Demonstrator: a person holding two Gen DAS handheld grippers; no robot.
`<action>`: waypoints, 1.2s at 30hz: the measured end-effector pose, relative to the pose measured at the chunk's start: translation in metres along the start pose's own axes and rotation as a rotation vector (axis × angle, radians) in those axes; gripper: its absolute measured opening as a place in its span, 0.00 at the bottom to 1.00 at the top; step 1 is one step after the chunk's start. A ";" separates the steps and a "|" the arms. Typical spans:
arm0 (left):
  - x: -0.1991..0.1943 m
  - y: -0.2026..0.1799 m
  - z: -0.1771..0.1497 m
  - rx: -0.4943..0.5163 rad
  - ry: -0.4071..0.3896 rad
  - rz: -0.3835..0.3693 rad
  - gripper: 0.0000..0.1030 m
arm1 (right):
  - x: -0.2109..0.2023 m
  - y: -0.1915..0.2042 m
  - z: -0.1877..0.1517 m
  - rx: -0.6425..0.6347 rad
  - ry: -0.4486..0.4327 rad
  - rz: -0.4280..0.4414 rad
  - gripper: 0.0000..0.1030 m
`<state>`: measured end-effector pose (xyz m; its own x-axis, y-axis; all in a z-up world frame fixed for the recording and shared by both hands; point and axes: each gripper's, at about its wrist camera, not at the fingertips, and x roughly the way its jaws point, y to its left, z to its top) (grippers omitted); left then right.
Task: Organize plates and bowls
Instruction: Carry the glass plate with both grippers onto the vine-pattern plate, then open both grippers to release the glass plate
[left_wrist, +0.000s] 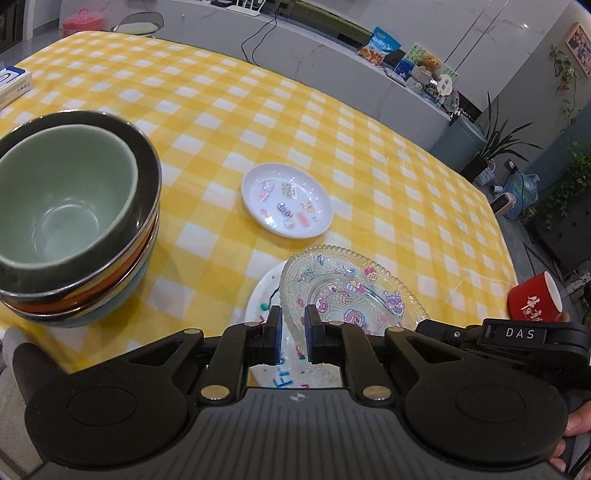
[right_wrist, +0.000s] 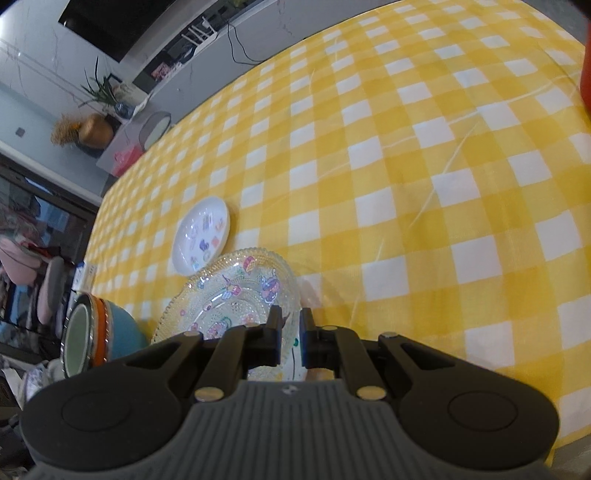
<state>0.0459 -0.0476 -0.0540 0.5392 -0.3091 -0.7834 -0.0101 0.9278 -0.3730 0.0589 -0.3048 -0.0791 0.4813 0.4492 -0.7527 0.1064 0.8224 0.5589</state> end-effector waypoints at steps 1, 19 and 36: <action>0.001 0.001 -0.001 0.000 0.002 0.004 0.13 | 0.001 0.001 -0.001 -0.007 0.005 -0.004 0.07; 0.006 0.000 -0.015 0.099 -0.006 0.118 0.12 | 0.011 0.030 -0.015 -0.215 0.024 -0.127 0.06; 0.006 -0.004 -0.016 0.149 0.006 0.143 0.13 | 0.014 0.041 -0.018 -0.305 0.024 -0.185 0.10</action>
<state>0.0363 -0.0567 -0.0651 0.5357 -0.1727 -0.8265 0.0384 0.9828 -0.1805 0.0545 -0.2584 -0.0724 0.4568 0.2881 -0.8416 -0.0769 0.9553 0.2853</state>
